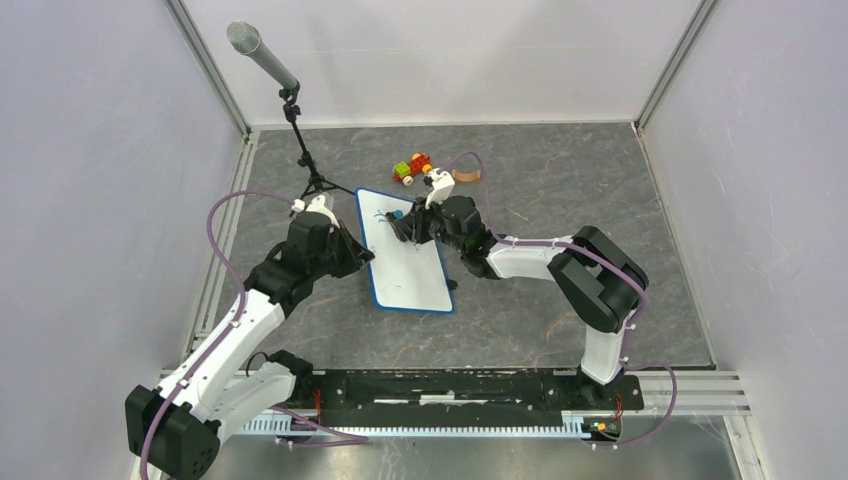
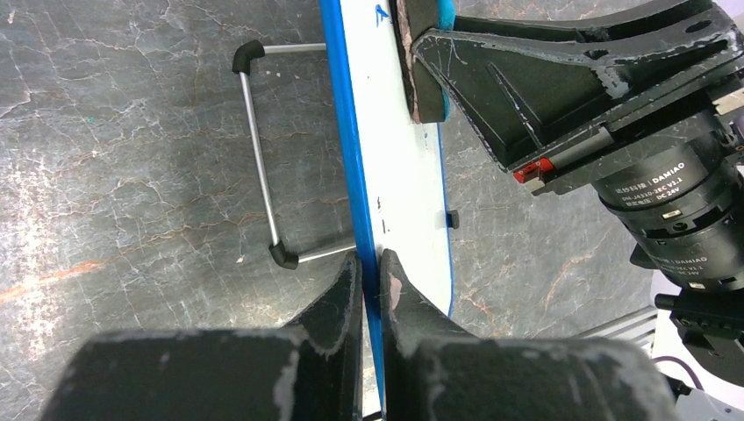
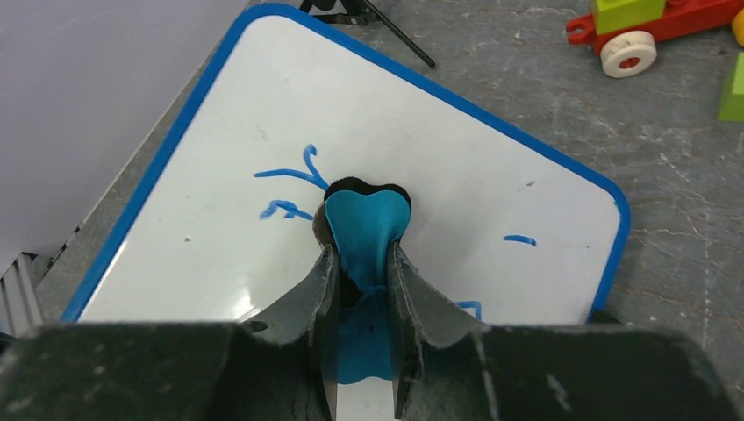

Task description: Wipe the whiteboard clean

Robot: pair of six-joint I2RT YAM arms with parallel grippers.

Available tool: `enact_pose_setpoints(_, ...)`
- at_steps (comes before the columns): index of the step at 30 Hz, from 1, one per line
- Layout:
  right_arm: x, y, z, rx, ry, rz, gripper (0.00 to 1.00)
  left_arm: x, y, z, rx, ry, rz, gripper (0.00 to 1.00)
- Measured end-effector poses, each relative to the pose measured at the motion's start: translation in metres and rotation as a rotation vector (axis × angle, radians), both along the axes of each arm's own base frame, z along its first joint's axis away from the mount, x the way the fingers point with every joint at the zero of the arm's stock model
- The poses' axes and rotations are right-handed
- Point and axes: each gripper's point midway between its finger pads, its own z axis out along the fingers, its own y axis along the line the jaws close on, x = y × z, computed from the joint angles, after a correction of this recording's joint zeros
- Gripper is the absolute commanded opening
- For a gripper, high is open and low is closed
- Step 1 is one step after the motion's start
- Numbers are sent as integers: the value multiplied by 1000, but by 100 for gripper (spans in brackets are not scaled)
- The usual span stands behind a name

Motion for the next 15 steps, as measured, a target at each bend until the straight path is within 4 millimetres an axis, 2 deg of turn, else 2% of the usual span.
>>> enact_pose_setpoints(8, -4, -8, -3, -52, -22, -14, 26, -1, -1, 1, -2, -2, -9, 2)
enact_pose_setpoints(11, -11, -4, 0, -105, -65, -10, 26, -1, -1, -1, 5, 0, -15, 2)
enact_pose_setpoints(15, -19, 12, 14, -142, -115, 19, 26, 0, -1, -1, 13, 1, -19, 2)
